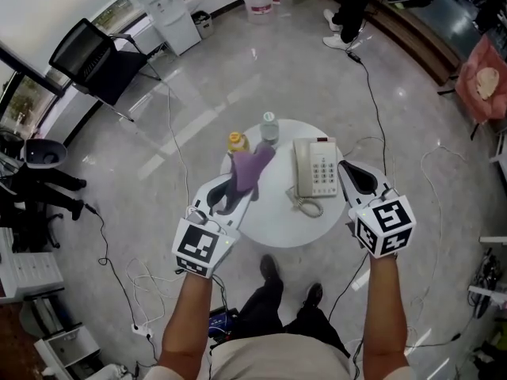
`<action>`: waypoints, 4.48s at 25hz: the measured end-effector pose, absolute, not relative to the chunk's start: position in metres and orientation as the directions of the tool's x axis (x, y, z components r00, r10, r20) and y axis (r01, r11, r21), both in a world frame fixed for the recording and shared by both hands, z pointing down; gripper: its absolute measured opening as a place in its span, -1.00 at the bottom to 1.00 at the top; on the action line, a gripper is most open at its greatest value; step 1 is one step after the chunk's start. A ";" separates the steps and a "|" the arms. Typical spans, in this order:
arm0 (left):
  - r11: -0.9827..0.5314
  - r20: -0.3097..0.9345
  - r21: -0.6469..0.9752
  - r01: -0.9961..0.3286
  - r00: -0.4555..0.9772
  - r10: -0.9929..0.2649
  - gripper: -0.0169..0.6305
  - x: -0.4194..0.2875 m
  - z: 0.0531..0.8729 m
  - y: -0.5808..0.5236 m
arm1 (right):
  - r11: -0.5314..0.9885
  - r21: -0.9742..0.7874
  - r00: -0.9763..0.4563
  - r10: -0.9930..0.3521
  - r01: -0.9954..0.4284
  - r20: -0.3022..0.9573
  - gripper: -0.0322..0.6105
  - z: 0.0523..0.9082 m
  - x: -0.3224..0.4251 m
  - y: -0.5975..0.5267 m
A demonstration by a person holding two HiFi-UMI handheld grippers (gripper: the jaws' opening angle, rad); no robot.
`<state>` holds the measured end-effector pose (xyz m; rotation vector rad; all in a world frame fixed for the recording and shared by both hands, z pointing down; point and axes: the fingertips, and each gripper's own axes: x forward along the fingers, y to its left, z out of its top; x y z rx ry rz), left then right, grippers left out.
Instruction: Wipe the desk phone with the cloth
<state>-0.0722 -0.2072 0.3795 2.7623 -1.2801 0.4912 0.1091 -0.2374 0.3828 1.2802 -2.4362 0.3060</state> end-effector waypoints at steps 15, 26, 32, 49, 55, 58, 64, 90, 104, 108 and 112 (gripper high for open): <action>-0.647 0.360 -0.004 -0.762 0.603 -0.712 -0.67 -0.081 0.454 -0.228 | 0.565 -0.066 -0.513 -0.687 -0.822 0.515 -0.82 0.484 0.087 -0.272; -0.640 0.384 0.057 -0.766 0.609 -0.694 -0.67 -0.086 0.497 -0.232 | 0.557 -0.094 -0.499 -0.641 -0.825 0.583 -0.67 0.548 0.074 -0.280; -0.633 0.406 0.091 -0.769 0.609 -0.681 -0.67 -0.086 0.515 -0.235 | 0.540 -0.100 -0.474 -0.617 -0.836 0.628 -0.51 0.585 0.068 -0.289; -0.631 0.433 0.146 -0.762 0.622 -0.652 -0.67 -0.086 0.563 -0.242 | 0.450 -0.055 -0.338 -0.579 -0.891 0.742 -0.11 0.681 0.066 -0.308; -0.633 0.427 0.151 -0.759 0.628 -0.651 -0.67 -0.083 0.570 -0.243 | 0.427 -0.059 -0.317 -0.564 -0.902 0.762 -0.10 0.697 0.065 -0.310; -0.635 0.425 0.156 -0.757 0.632 -0.648 -0.67 -0.079 0.570 -0.243 | 0.406 -0.069 -0.310 -0.565 -0.911 0.765 -0.11 0.701 0.065 -0.312; -0.638 0.416 0.173 -0.751 0.642 -0.644 -0.67 -0.071 0.567 -0.245 | 0.310 -0.191 -0.343 -0.569 -0.931 0.747 -0.22 0.700 0.067 -0.313; -0.745 0.405 0.381 -0.547 0.823 -0.397 -0.67 0.019 0.535 -0.225 | 0.714 -0.106 -0.629 -0.525 -0.692 0.574 -0.25 0.603 0.031 -0.222; -0.714 0.410 0.370 -0.594 0.794 -0.448 -0.67 0.009 0.531 -0.229 | 0.746 0.002 -0.592 -0.531 -0.666 0.606 -0.26 0.579 0.039 -0.185; -0.743 0.398 0.406 -0.532 0.835 -0.381 -0.67 0.026 0.533 -0.212 | 0.749 0.015 -0.593 -0.536 -0.662 0.601 -0.26 0.577 0.037 -0.188; -0.741 0.337 0.450 -0.498 0.864 -0.375 -0.67 0.029 0.525 -0.206 | 0.742 -0.034 -0.620 -0.533 -0.670 0.575 -0.26 0.571 0.035 -0.190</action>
